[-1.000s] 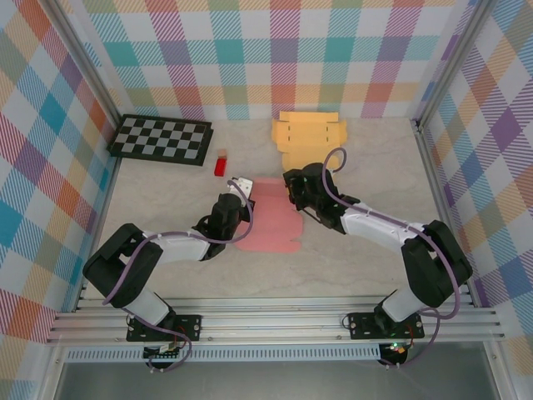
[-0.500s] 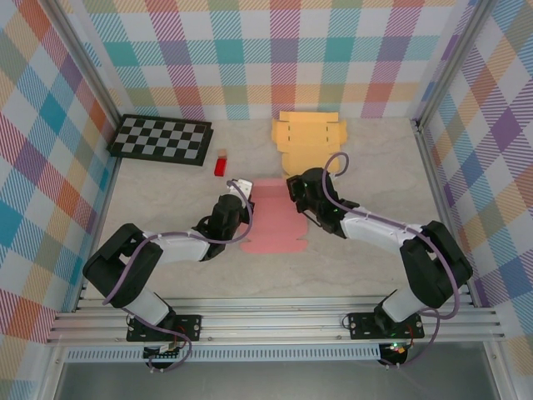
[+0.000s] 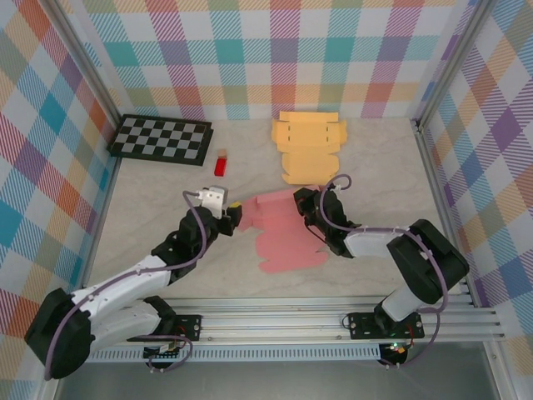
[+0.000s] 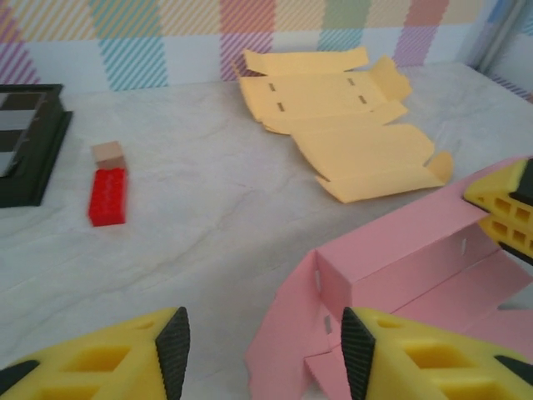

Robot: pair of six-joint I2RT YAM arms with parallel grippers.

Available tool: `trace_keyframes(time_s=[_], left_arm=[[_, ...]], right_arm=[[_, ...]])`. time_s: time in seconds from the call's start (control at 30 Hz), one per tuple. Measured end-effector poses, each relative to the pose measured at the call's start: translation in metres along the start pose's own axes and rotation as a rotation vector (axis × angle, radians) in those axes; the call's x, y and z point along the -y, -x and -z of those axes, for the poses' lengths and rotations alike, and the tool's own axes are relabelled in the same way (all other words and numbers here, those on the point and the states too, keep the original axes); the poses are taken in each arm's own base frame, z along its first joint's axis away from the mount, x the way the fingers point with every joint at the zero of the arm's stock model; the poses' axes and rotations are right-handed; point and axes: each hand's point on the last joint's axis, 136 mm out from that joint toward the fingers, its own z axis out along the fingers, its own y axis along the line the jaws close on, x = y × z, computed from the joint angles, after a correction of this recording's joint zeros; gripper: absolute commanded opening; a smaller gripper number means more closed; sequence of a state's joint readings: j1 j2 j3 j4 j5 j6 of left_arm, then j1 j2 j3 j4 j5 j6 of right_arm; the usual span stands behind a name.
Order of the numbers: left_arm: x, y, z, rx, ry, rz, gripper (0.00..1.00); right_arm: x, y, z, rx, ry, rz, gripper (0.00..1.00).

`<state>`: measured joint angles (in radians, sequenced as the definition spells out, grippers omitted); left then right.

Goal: Fold the paper box

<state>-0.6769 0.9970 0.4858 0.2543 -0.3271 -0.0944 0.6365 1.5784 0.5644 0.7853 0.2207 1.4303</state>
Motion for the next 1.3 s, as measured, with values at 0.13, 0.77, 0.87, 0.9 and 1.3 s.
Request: trace_keyframes(time_s=[0.13,0.77,0.87,0.9,1.3], left_arm=[[-0.023,-0.021,0.001,-0.081,0.105,0.026,0.47],[-0.069,-0.101,-0.040,-0.380,0.219,0.082,0.48],[-0.064,-0.108,-0.051,-0.400,0.191,0.071,0.48],[-0.062,-0.110,-0.054,-0.402,0.179,0.066,0.48],[-0.005,-0.093,-0.069,-0.328,-0.138,0.037,0.53]], right_arm=[[-0.001,0.001,-0.008,-0.031,0.074,-0.006,0.00],[-0.032,0.019,-0.011,-0.136,0.217,0.011,0.00],[-0.028,0.017,-0.012,-0.154,0.210,0.011,0.00],[-0.026,0.016,-0.012,-0.159,0.207,0.011,0.00],[0.000,0.018,-0.010,-0.171,0.157,-0.004,0.00]])
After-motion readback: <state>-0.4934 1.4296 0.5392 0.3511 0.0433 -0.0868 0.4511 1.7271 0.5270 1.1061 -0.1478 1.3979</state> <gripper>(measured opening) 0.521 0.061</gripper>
